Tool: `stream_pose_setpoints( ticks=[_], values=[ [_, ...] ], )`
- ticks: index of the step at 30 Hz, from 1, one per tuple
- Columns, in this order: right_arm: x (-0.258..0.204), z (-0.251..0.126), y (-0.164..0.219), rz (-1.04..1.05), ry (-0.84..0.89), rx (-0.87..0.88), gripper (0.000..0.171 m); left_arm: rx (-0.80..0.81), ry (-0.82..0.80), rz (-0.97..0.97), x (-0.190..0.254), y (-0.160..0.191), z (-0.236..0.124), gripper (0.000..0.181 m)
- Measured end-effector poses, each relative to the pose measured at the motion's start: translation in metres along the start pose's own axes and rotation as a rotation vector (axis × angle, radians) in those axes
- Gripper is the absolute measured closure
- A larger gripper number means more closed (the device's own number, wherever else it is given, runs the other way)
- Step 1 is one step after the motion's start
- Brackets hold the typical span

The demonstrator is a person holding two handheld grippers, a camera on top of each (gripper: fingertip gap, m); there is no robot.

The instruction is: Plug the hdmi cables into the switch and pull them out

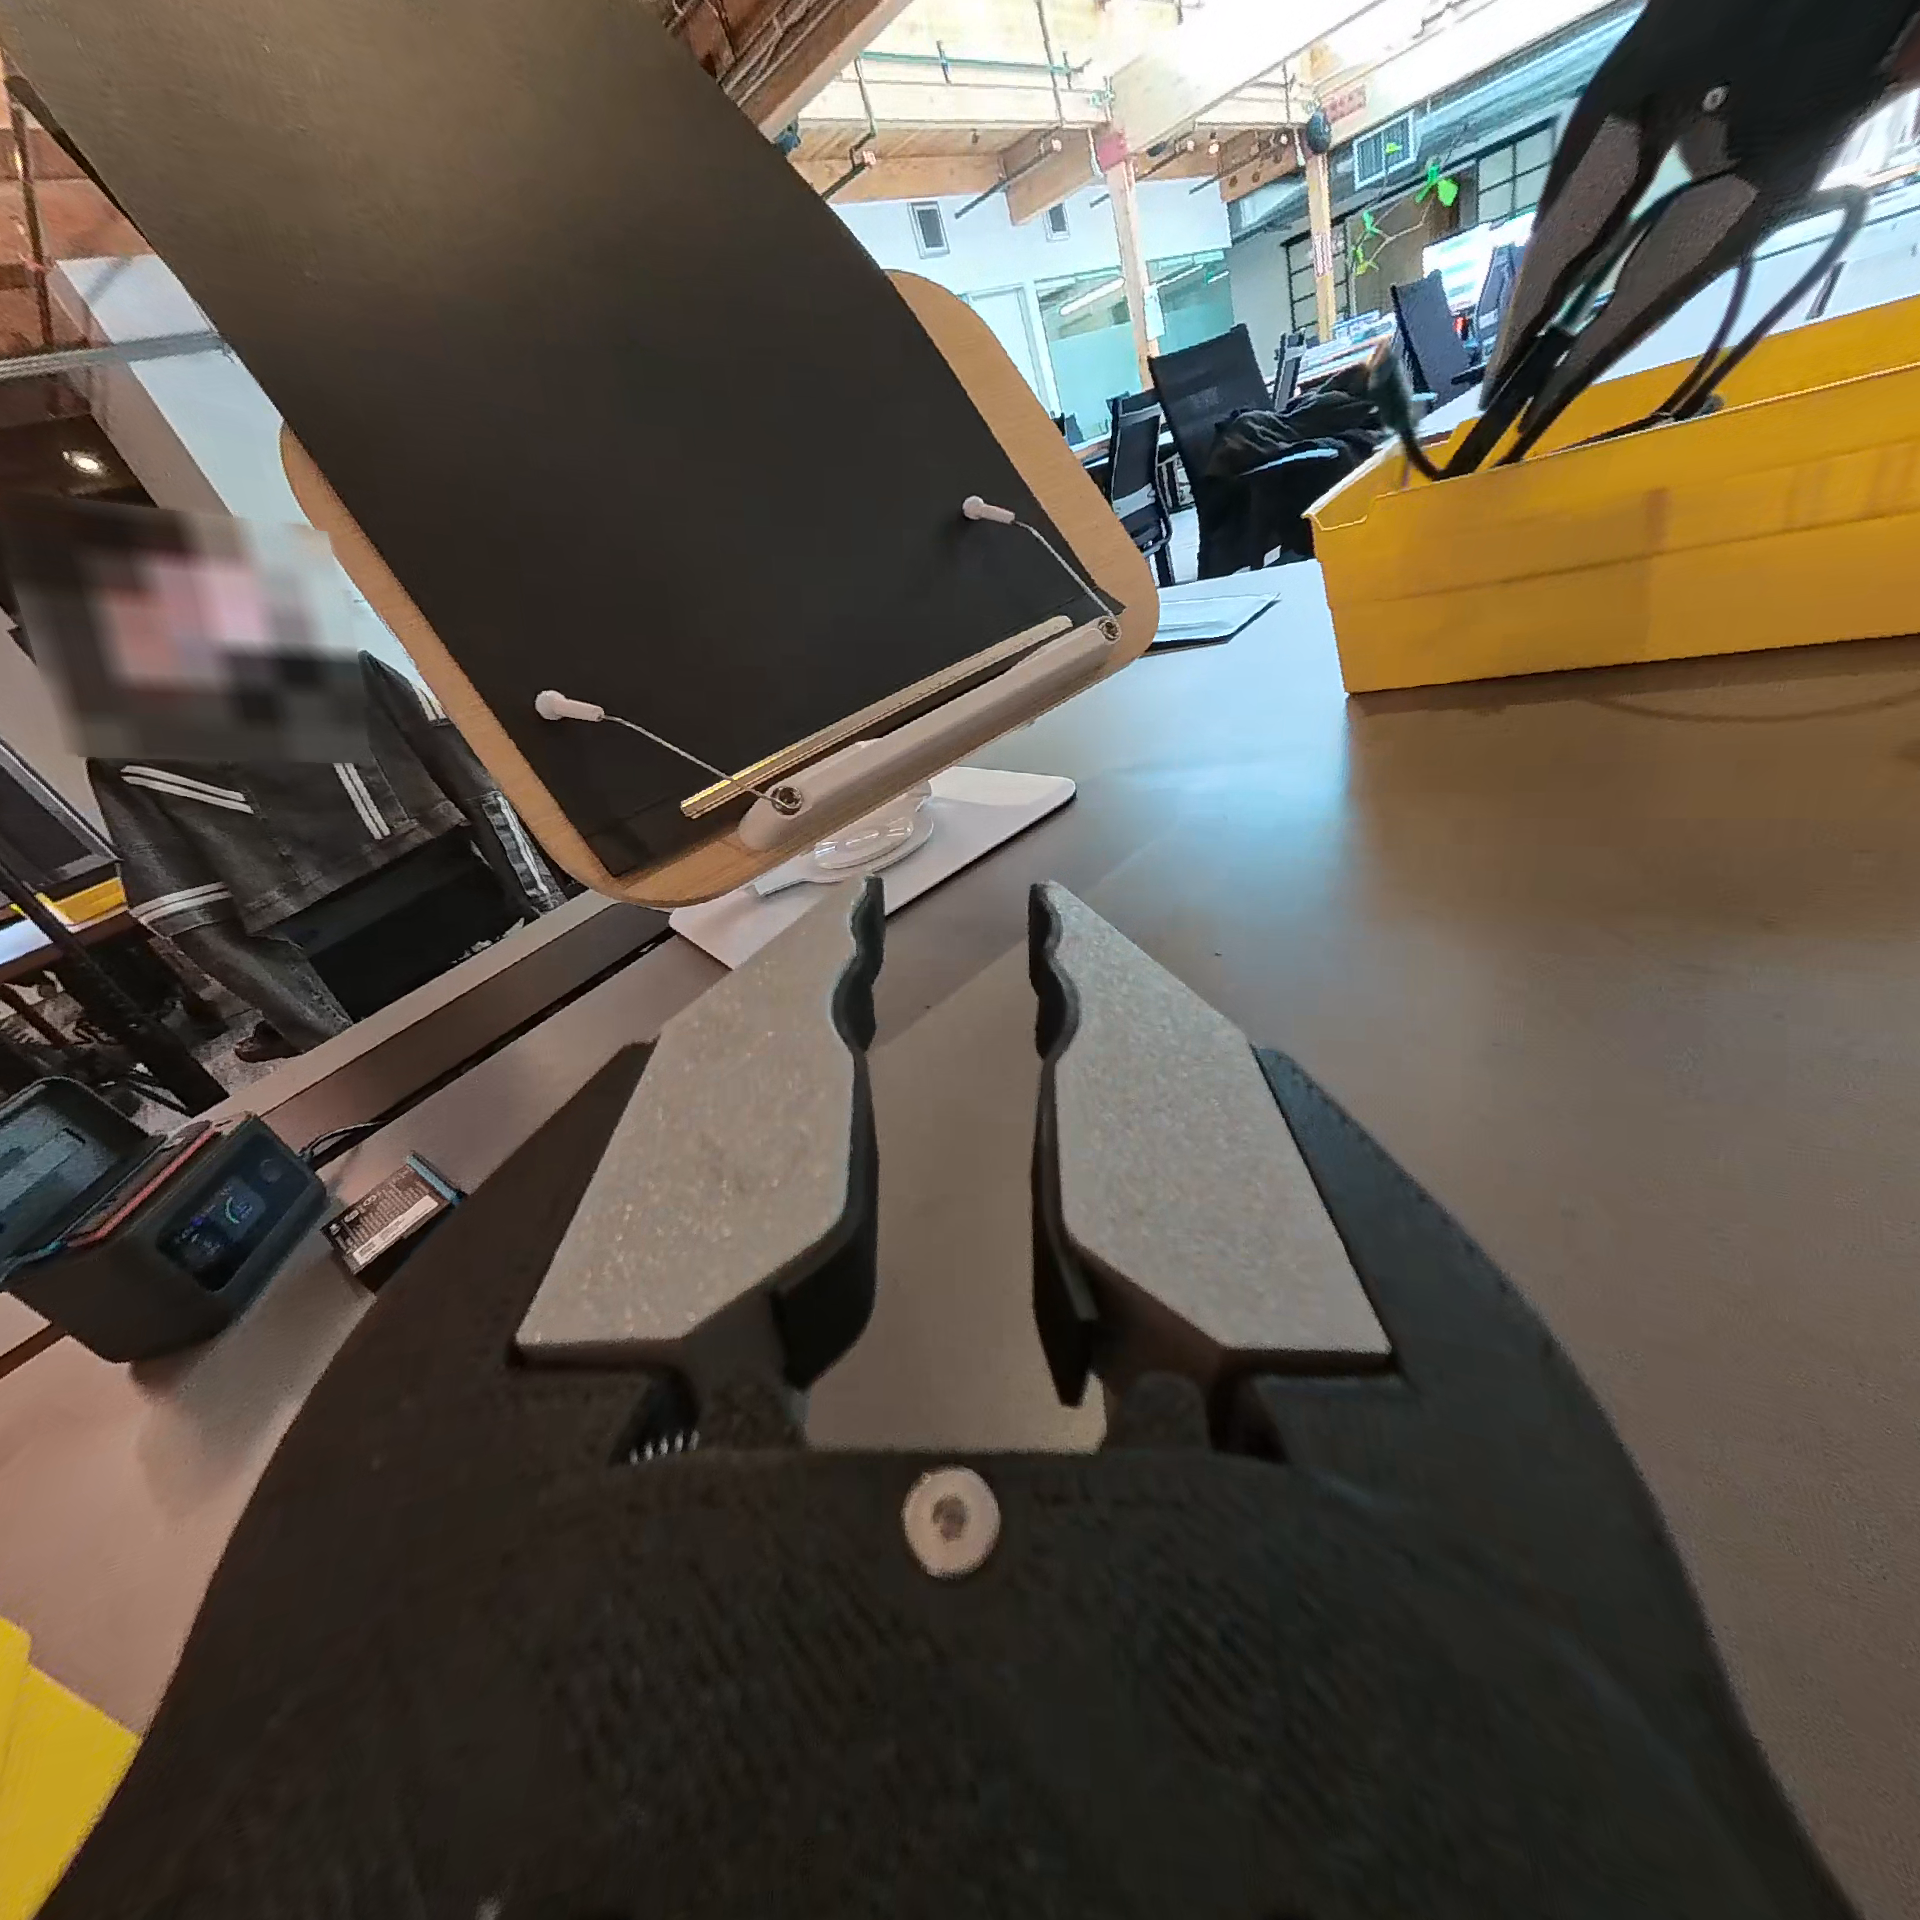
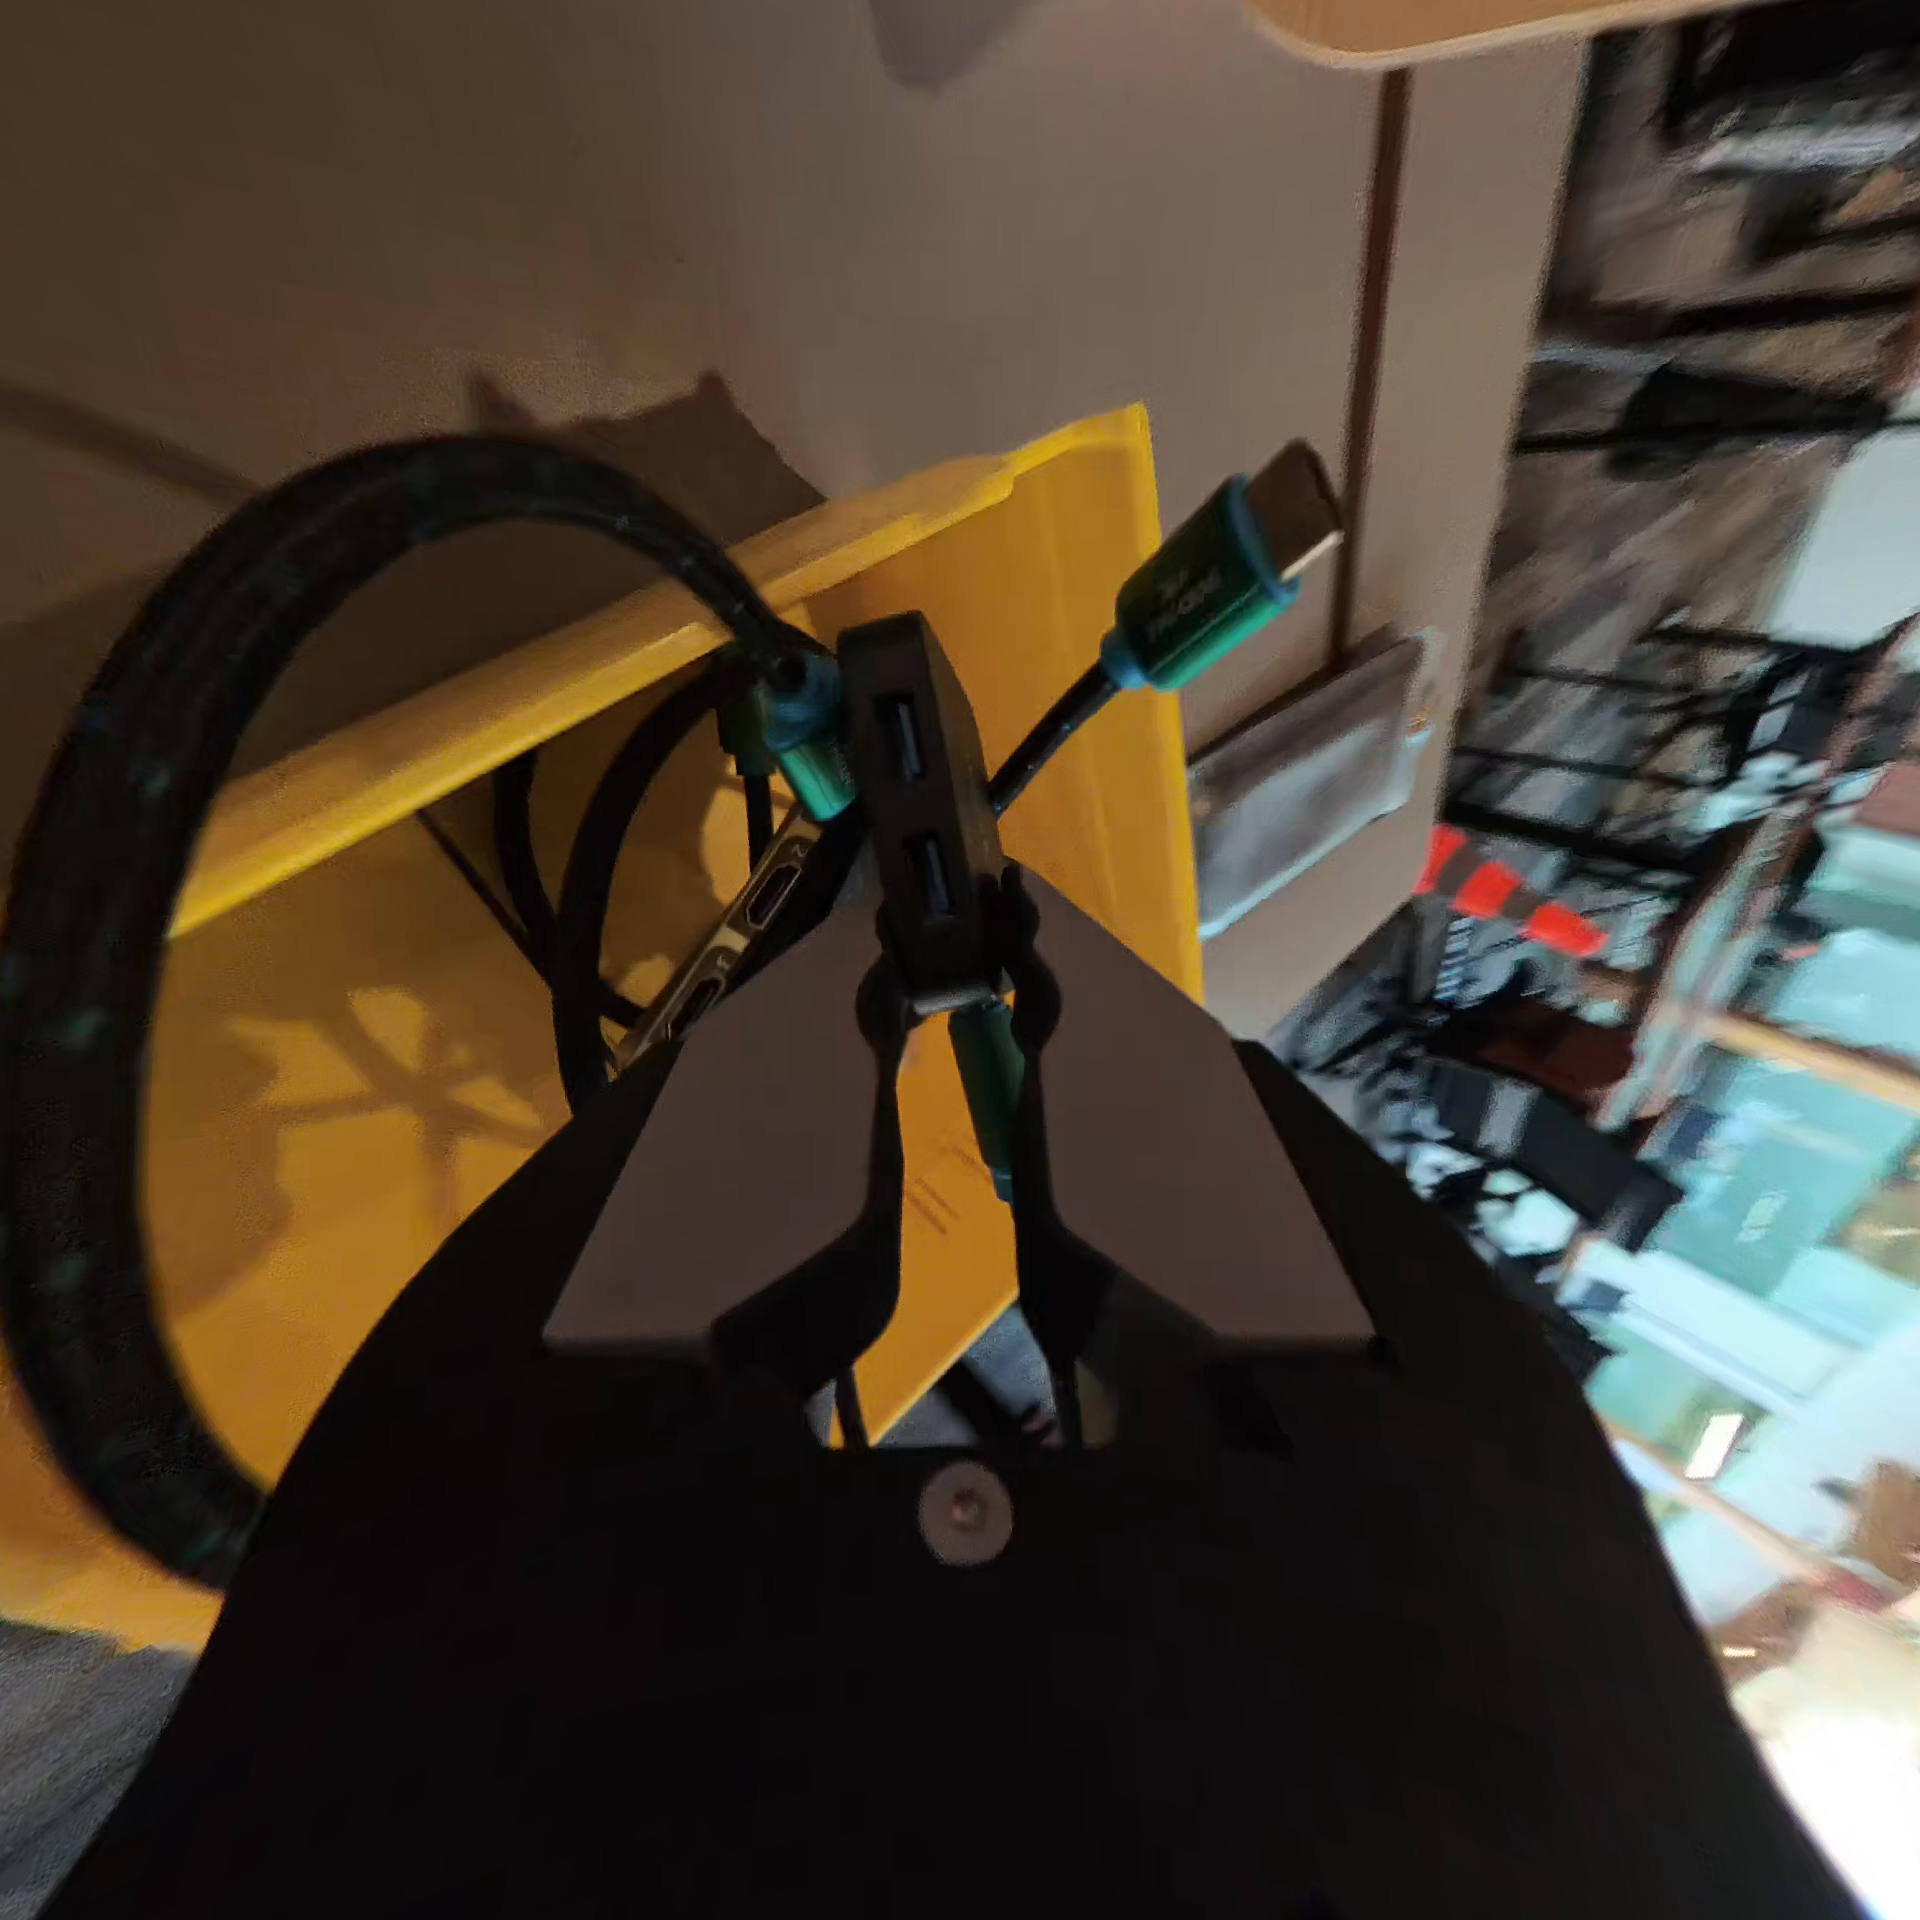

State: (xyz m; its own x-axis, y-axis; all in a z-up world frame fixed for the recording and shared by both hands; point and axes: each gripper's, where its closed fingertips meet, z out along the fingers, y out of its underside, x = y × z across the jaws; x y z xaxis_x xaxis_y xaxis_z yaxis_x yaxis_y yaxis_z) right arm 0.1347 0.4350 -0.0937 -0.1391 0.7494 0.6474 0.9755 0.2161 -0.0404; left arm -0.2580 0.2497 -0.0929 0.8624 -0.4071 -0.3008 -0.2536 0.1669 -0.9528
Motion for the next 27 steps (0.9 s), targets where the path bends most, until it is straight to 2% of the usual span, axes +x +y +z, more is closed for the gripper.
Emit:
stream_pose_setpoints(
  ticks=[5, 9, 12, 13, 15, 21, 23, 25, 27],
  values=[
    [-0.005, 0.027, 0.0, 0.167, -0.248, -0.125, 0.154, -0.005, -0.002, -0.003, -0.001, 0.001, -0.001, 0.156],
    [-0.005, 0.066, 0.009, 0.11, -0.186, -0.272, 0.155, -0.012, 0.003, 0.01, 0.001, 0.002, -0.001, 0.156],
    [-0.005, 0.066, 0.001, 0.135, -0.209, -0.256, 0.144, -0.018, 0.0, -0.011, -0.001, 0.003, -0.002, 0.157],
    [-0.001, 0.06, -0.002, 0.179, -0.219, -0.238, 0.134, -0.026, 0.0, -0.03, -0.003, 0.004, -0.003, 0.156],
    [0.017, 0.042, -0.009, 0.276, -0.214, -0.164, 0.098, -0.038, -0.012, -0.058, -0.007, 0.005, -0.002, 0.154],
    [0.074, -0.051, -0.005, 0.614, -0.095, 0.127, 0.098, -0.092, -0.029, -0.017, 0.0, 0.01, -0.001, 0.133],
    [0.073, -0.081, -0.006, 0.745, -0.08, 0.279, 0.082, -0.135, -0.053, 0.008, 0.006, 0.013, 0.0, 0.126],
    [0.062, -0.106, -0.006, 0.858, -0.053, 0.417, 0.08, -0.161, -0.062, -0.005, 0.02, 0.012, -0.001, 0.118],
    [0.039, -0.125, -0.008, 0.909, -0.06, 0.539, 0.068, -0.189, -0.083, -0.047, 0.038, 0.008, -0.004, 0.112]
  ],
)
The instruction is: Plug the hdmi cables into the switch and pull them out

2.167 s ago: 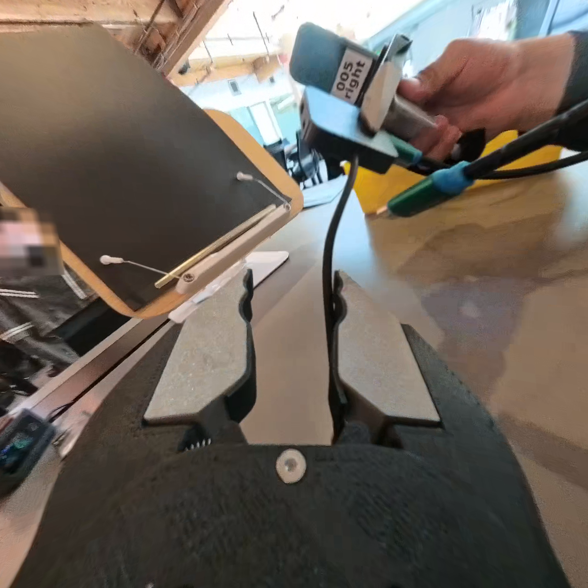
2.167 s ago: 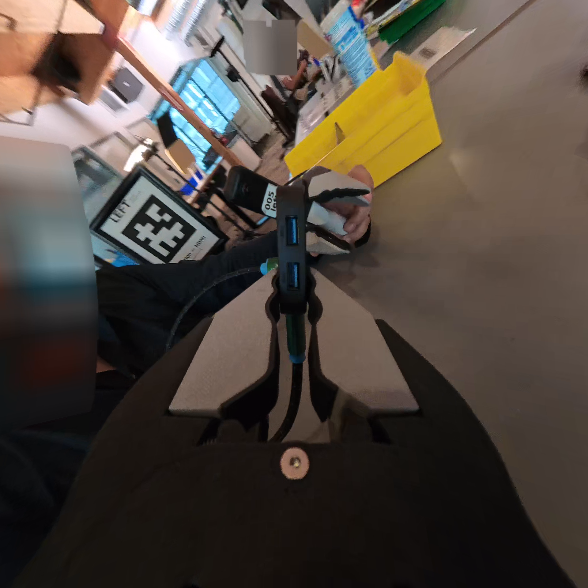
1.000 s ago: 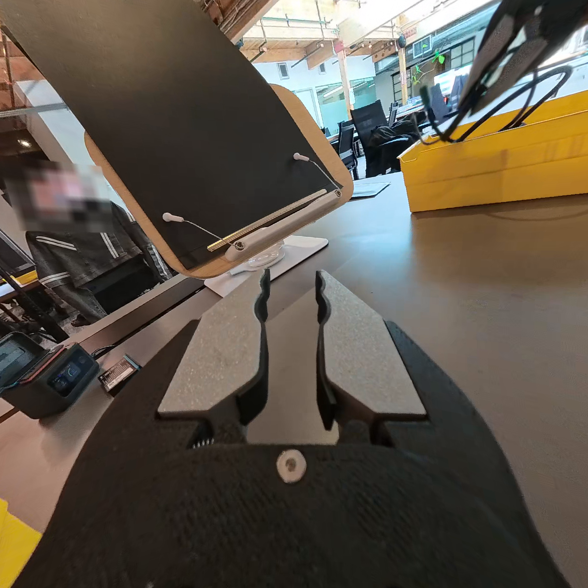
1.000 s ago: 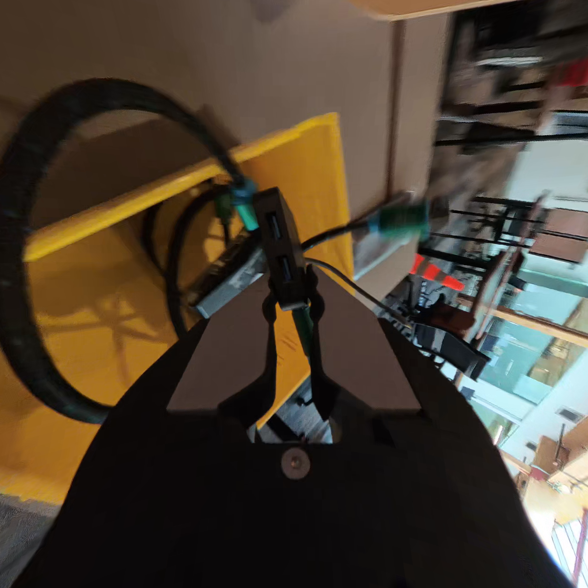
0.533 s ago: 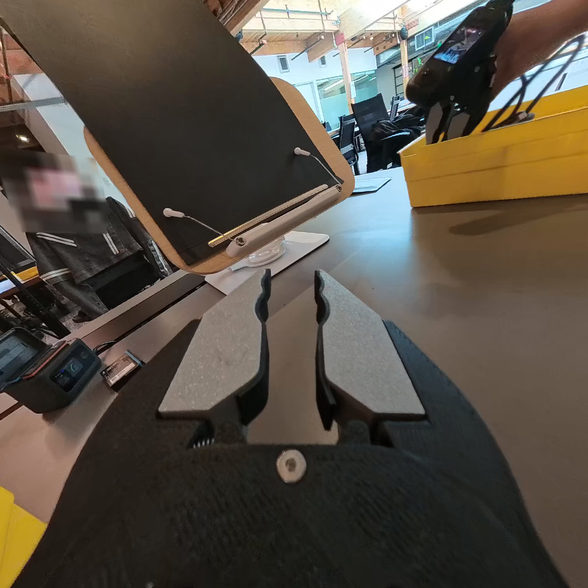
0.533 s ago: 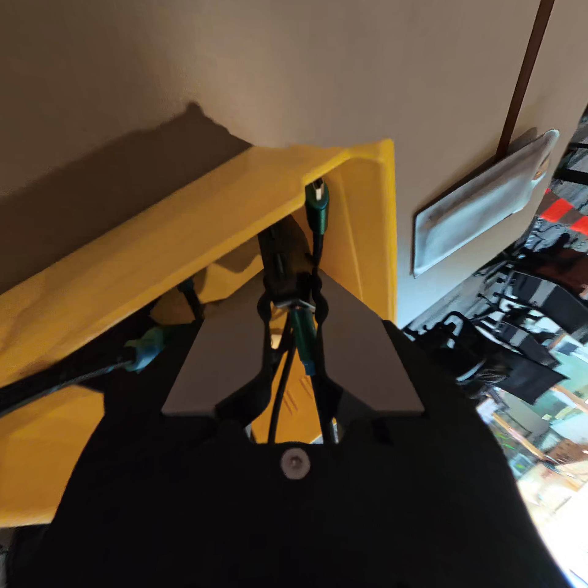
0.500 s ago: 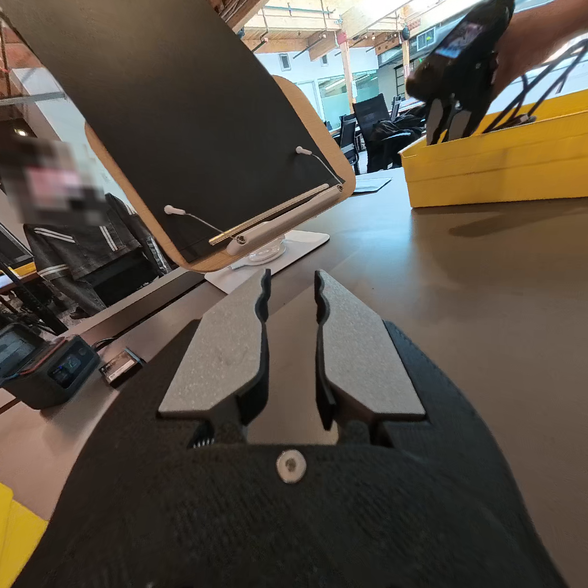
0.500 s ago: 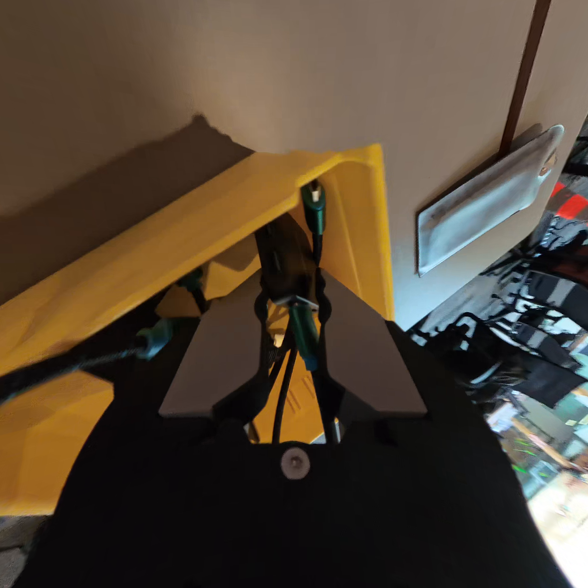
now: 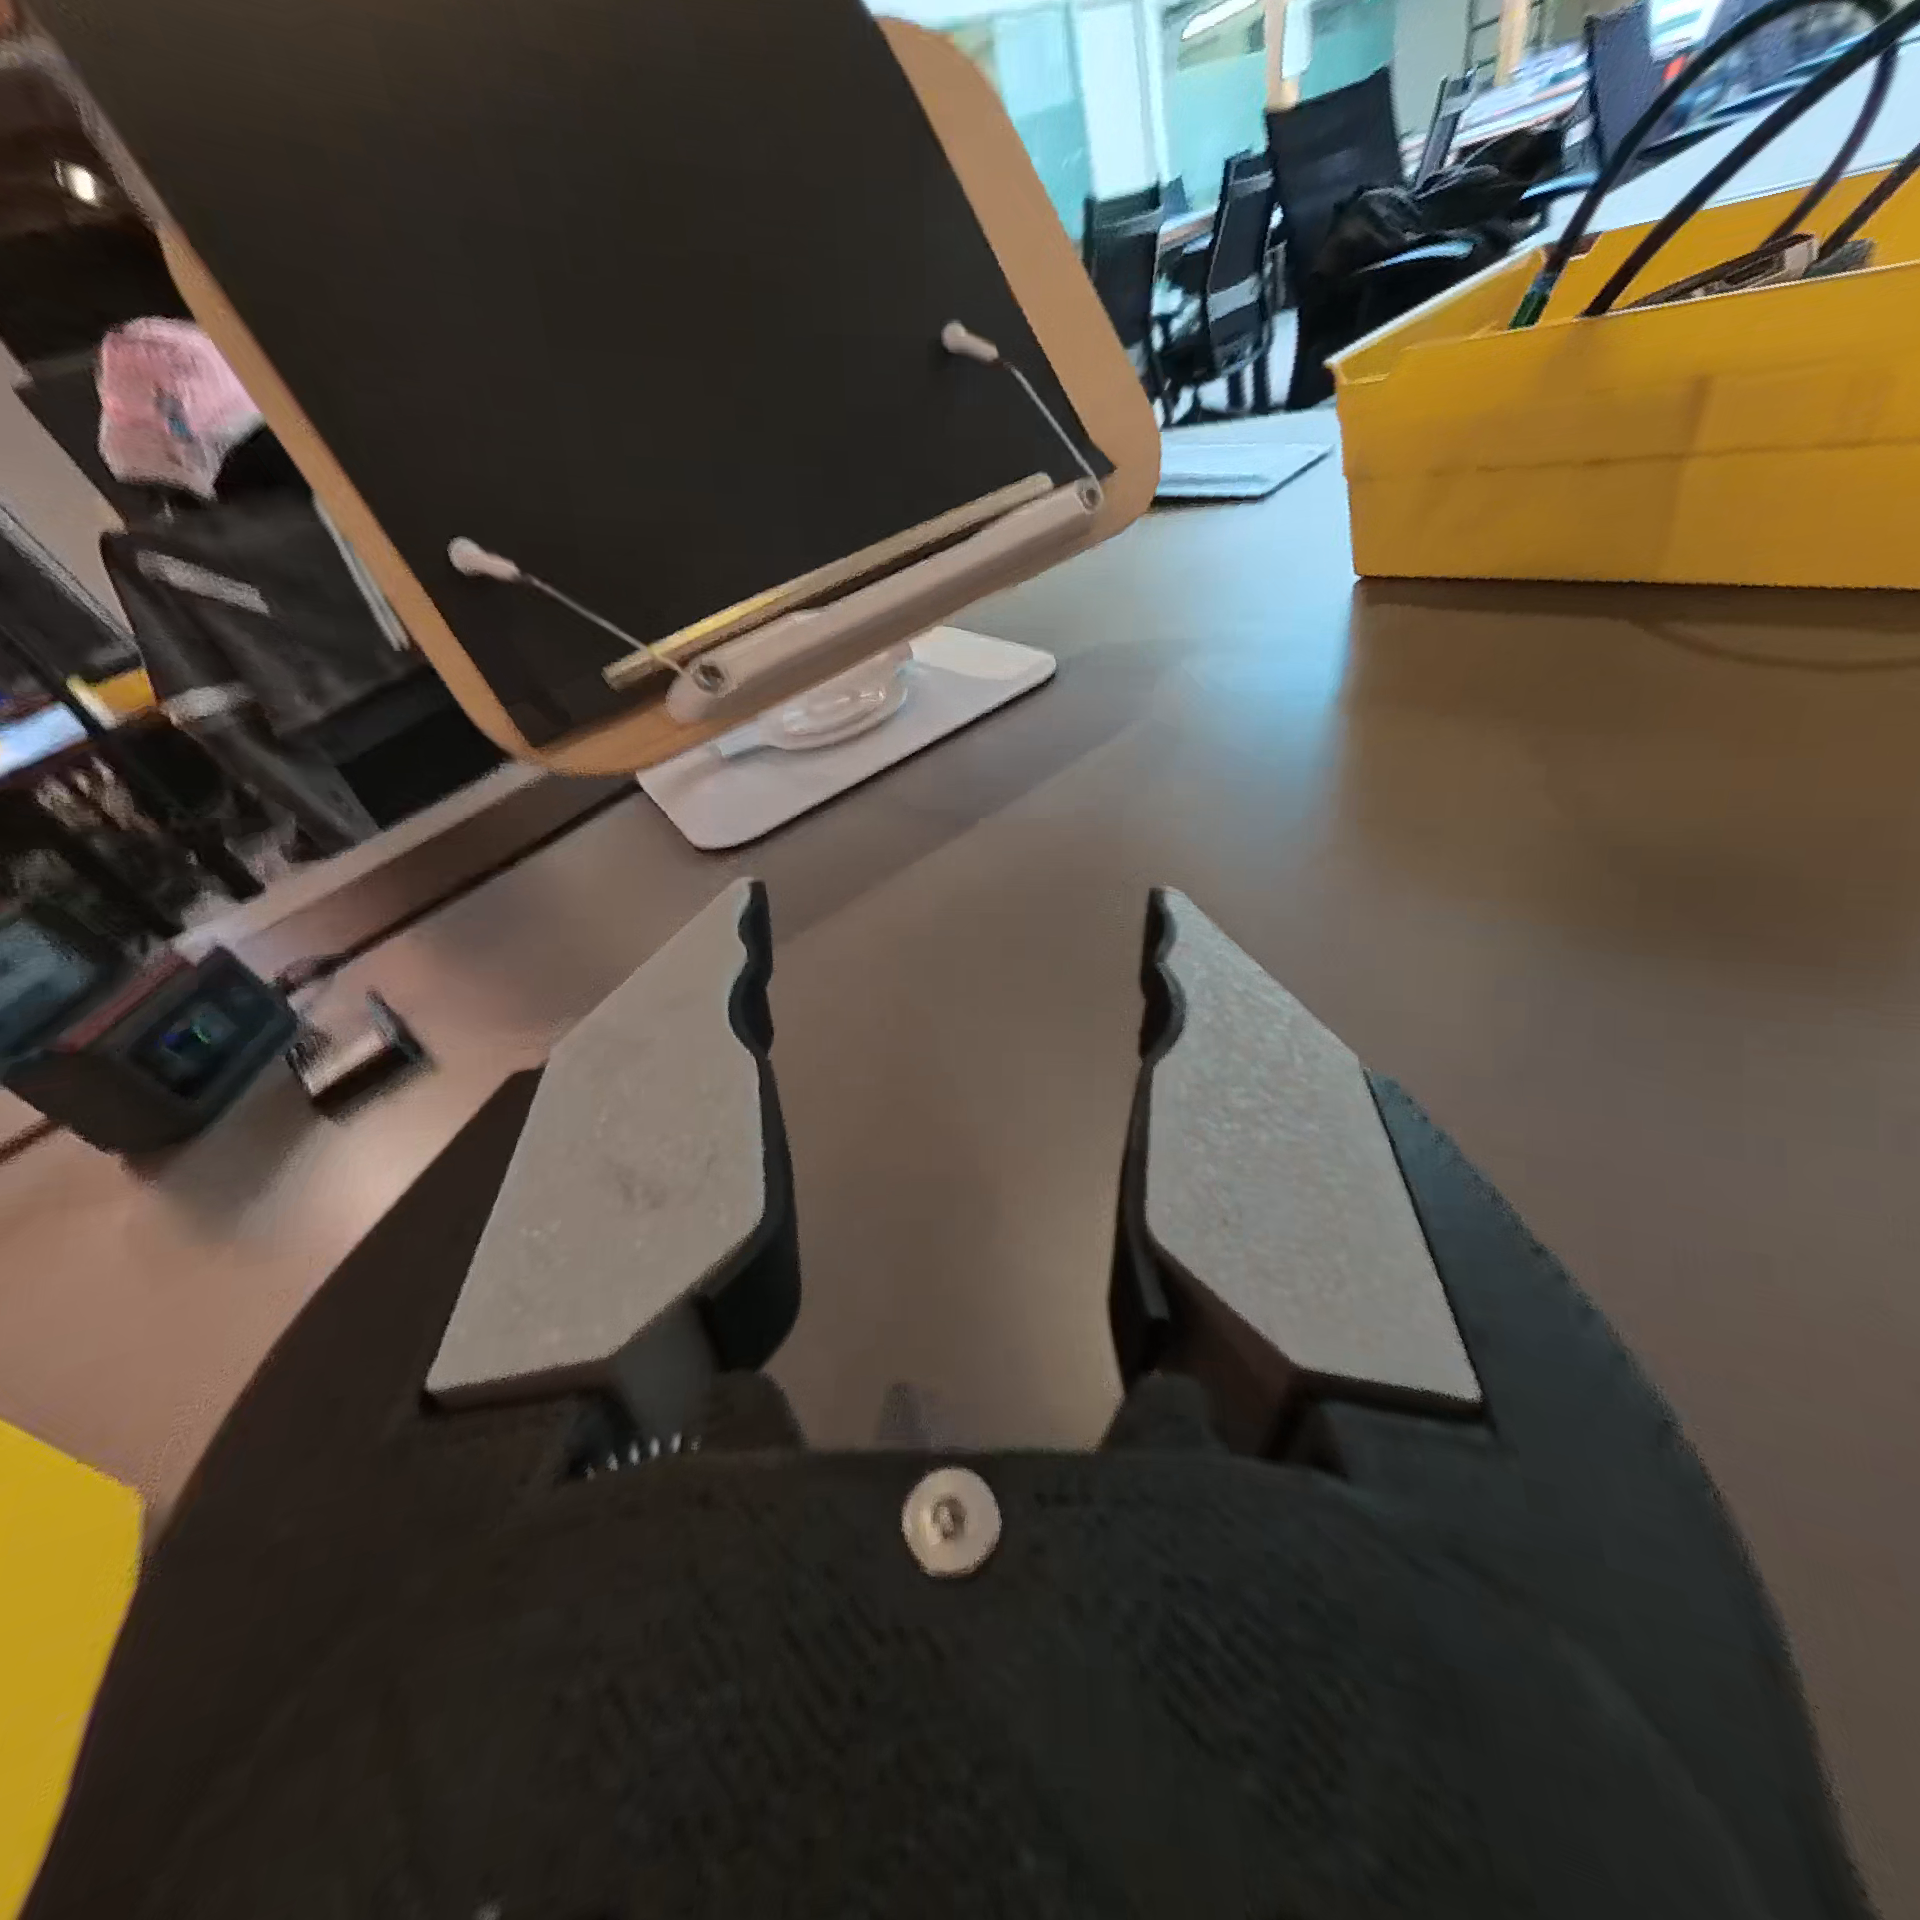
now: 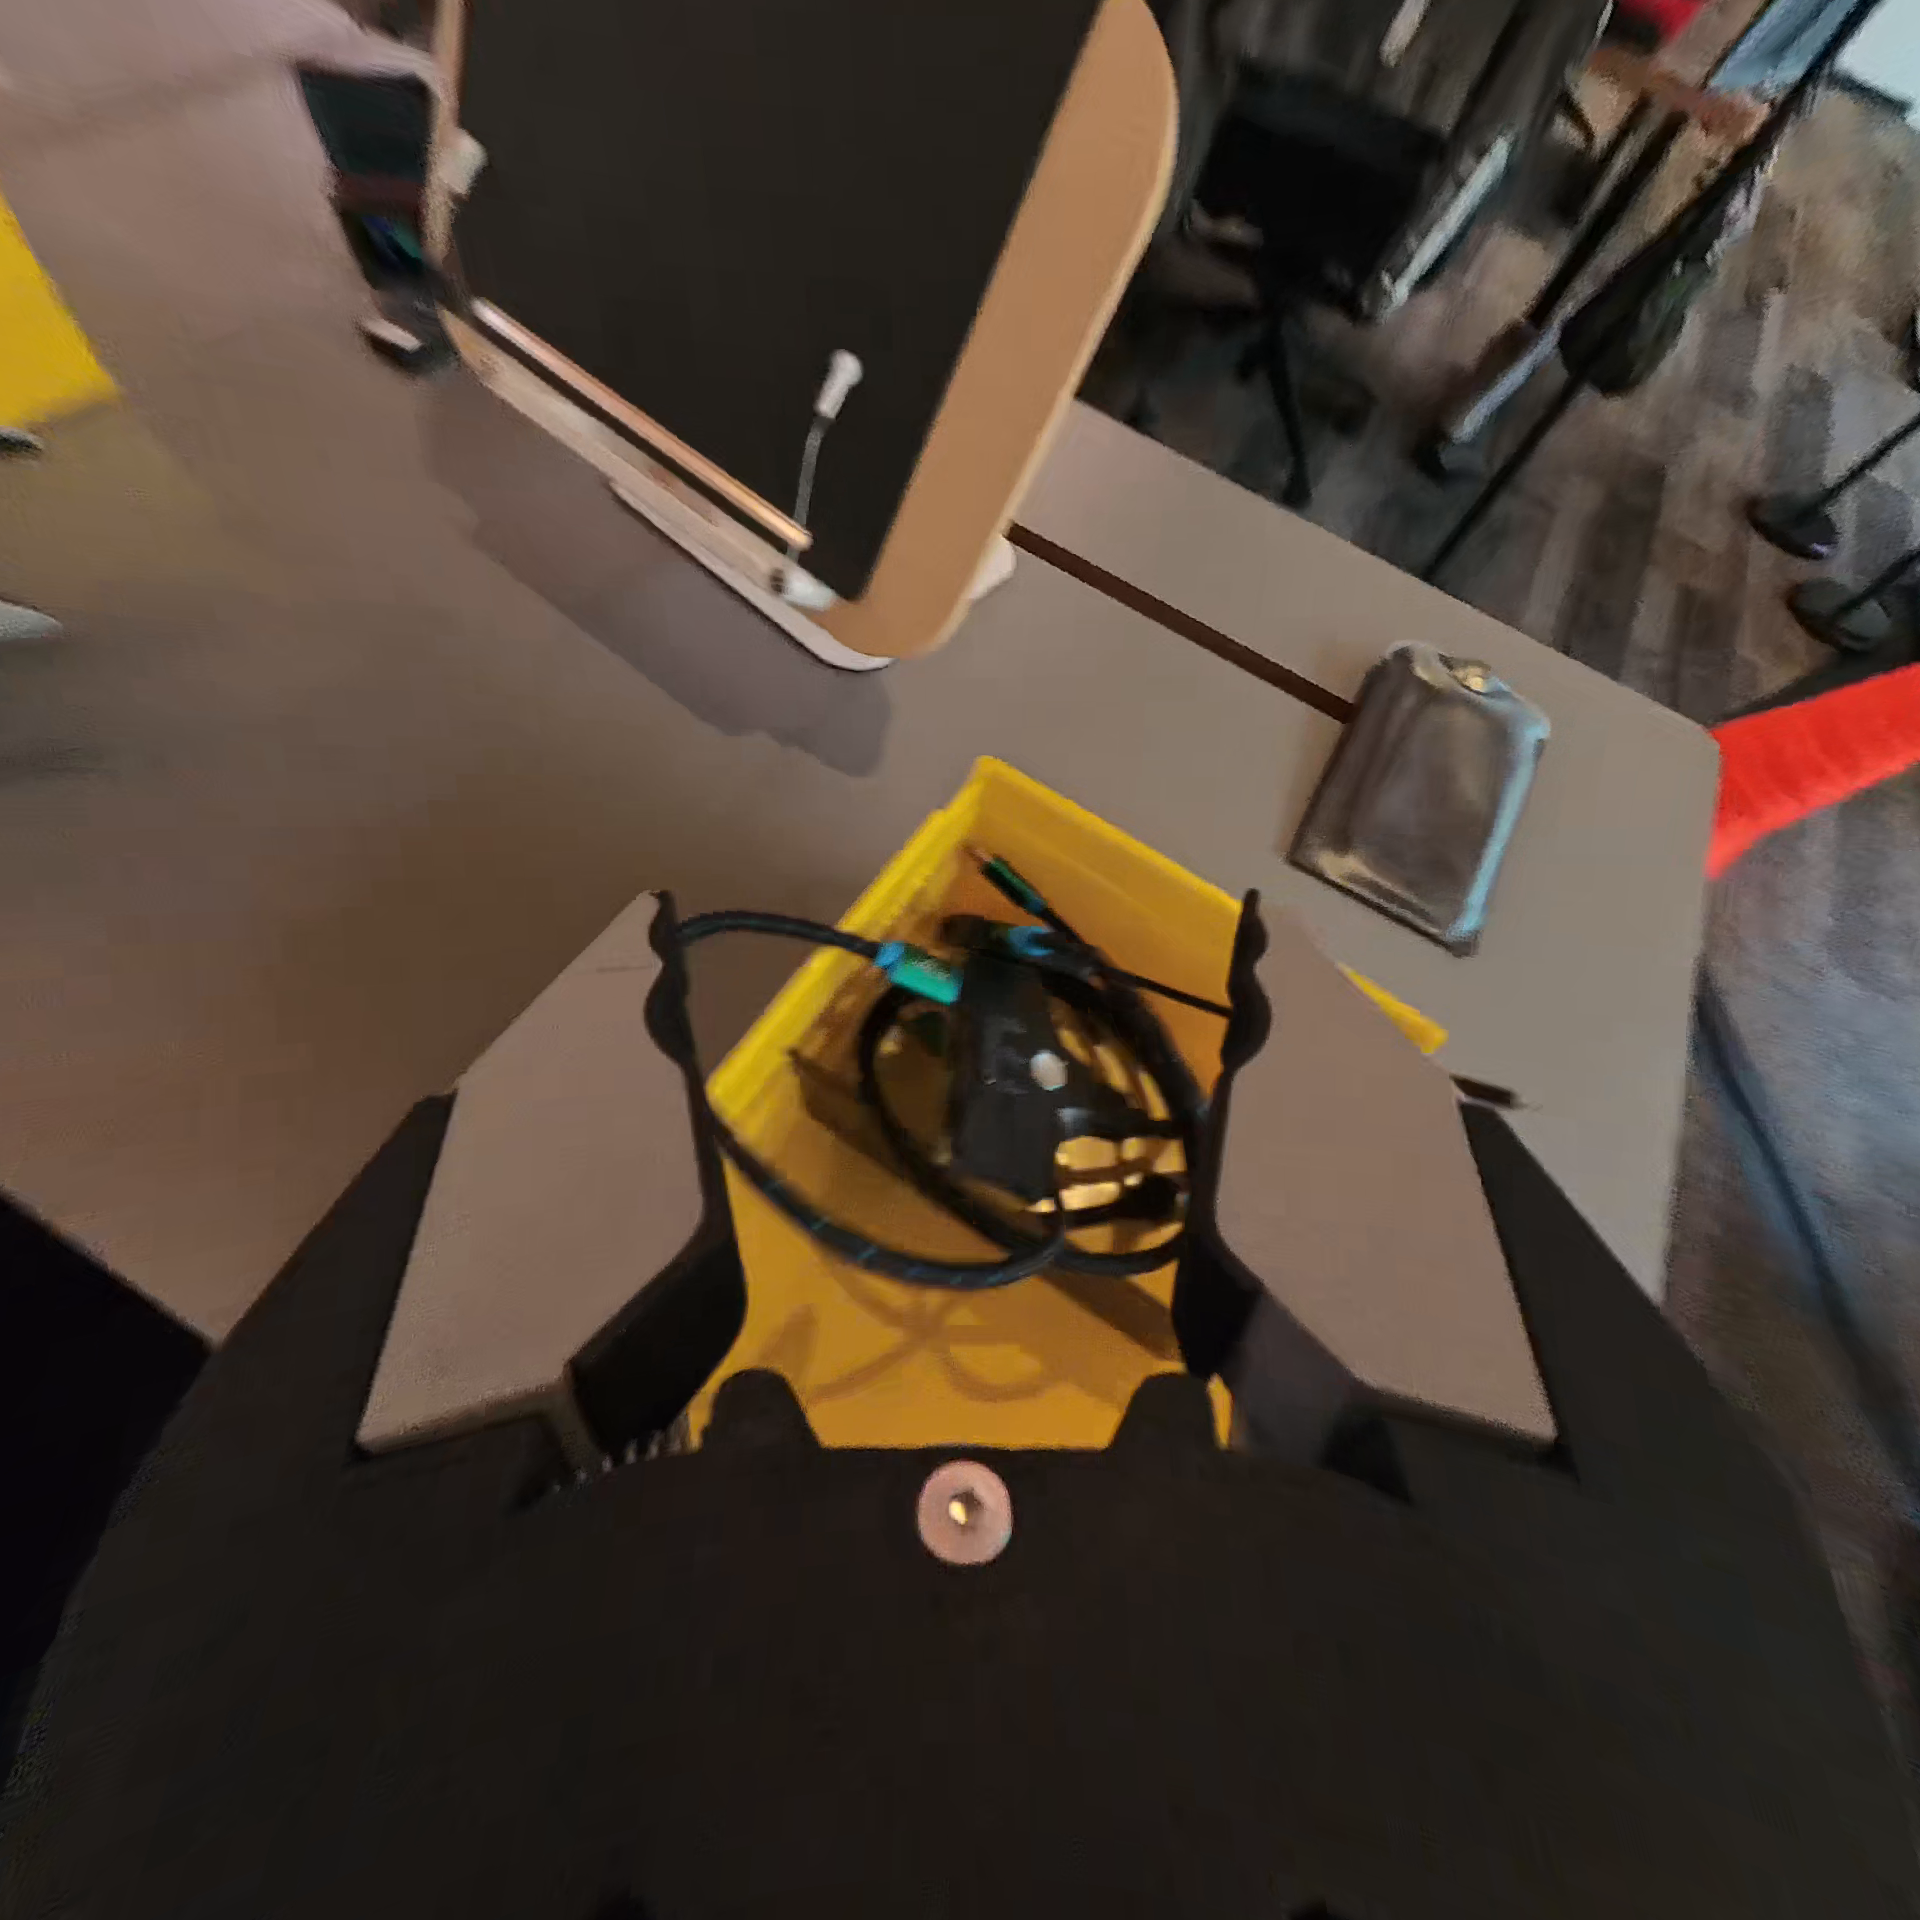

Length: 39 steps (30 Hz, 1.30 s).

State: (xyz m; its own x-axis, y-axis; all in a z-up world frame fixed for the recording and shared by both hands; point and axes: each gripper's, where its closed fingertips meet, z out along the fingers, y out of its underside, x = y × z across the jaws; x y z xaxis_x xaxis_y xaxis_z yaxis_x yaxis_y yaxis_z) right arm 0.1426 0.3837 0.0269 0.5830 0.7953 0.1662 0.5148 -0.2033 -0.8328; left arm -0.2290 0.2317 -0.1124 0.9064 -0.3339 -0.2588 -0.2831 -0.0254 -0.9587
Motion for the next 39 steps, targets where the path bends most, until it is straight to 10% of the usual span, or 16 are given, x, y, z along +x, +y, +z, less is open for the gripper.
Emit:
stream_pose_setpoints(
  ticks=[7, 16, 20, 26, 39],
  values=[
    [-0.063, -0.039, 0.071, 0.073, -0.02, 0.138, 0.065, -0.266, -0.043, -0.09, 0.057, 0.003, -0.081, 0.109],
    [-0.104, 0.011, 0.143, 0.083, 0.089, 0.047, 0.056, -0.304, -0.603, -0.186, -0.053, 0.01, -0.228, 0.11],
    [-0.11, 0.05, 0.159, 0.083, 0.106, -0.031, 0.063, -0.39, -0.645, -0.224, -0.069, 0.059, -0.218, 0.118],
    [-0.122, 0.073, 0.166, -0.035, 0.103, -0.159, 0.126, -0.464, -0.677, -0.095, -0.087, 0.081, -0.213, 0.178],
    [-0.273, 0.117, 0.108, -0.12, -0.058, -0.18, 0.124, -0.213, -0.7, -0.103, -0.123, -0.005, -0.239, 0.178]
  ],
)
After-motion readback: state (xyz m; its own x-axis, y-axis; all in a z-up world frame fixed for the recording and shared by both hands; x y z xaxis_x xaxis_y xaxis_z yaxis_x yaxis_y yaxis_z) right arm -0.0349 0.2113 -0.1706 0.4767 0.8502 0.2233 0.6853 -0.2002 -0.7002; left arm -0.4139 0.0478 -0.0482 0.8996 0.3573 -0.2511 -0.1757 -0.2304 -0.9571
